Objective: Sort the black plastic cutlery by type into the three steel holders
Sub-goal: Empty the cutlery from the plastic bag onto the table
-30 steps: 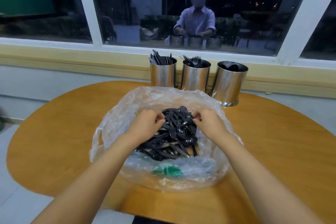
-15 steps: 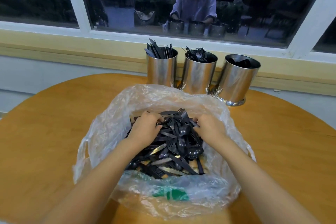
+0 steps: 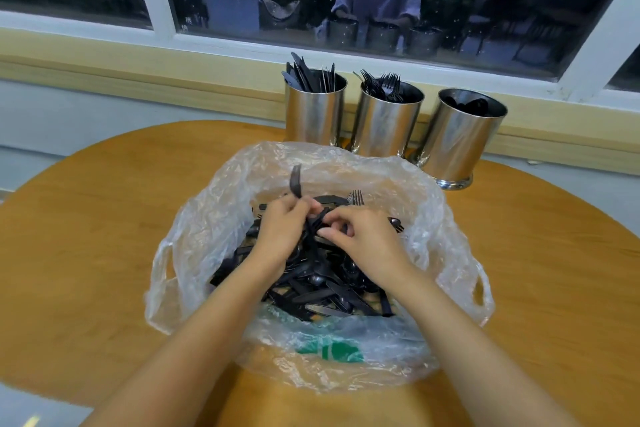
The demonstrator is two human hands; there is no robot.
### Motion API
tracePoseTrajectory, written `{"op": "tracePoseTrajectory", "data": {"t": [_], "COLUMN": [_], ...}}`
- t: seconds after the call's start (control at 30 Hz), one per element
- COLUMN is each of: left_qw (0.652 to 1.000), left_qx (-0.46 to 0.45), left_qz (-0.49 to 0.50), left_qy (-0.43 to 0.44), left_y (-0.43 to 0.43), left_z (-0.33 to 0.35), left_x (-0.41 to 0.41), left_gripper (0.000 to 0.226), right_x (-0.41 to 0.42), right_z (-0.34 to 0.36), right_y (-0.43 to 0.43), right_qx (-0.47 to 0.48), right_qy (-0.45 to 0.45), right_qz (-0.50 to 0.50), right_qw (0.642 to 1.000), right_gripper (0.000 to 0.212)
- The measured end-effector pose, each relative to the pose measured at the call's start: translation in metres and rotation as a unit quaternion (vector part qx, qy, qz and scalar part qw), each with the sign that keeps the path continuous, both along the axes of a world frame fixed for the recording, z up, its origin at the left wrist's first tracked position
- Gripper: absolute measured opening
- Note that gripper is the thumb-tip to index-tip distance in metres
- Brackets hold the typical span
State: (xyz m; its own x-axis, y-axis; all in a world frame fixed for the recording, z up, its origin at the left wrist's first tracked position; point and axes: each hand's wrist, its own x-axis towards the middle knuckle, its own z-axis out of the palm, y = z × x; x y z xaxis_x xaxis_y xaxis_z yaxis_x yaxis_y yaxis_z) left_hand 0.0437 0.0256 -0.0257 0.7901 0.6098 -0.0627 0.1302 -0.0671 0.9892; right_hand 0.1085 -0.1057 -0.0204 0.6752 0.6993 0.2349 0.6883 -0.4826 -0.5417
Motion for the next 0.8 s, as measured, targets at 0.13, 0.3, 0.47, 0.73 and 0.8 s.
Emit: {"op": "tracePoseTrajectory", "data": {"t": [0.13,0.3,0.47,0.73,0.8], "left_qw": [0.999,0.964,0.898,0.893,0.88], "left_qx": [-0.045,0.238,0.373,0.384,0.397], "left_qz": [0.006,-0.044,-0.072,-0.064,-0.097], "left_qy": [0.015,0.107,0.224,0.227,0.242], "left_y": [0.02,0.028,0.025,0.032,0.036], "left_z": [0.003,-0.013,-0.027,-0.035,-0.034], "left_x": [-0.004,0.0,0.0,-0.005,-0.004], "left_gripper": [0.023,0.019,0.076,0.101,0.113], "right_x": [0.016,0.008,0.008,0.015,0.018], "right_z": [-0.005,-0.01,-0.018,-0.024,-0.022], "right_y": [-0.012,-0.004,0.006,0.001,0.001], "right_qx": [-0.056,-0.198,-0.233,-0.227,-0.219], "right_qy": [0.032,0.107,0.065,-0.039,-0.021], "right_qz": [-0.1,-0.093,-0.102,-0.106,-0.083], "right_qw": [0.993,0.97,0.965,0.967,0.972], "right_gripper": [0.067,0.122,0.117,0.064,0.07]}}
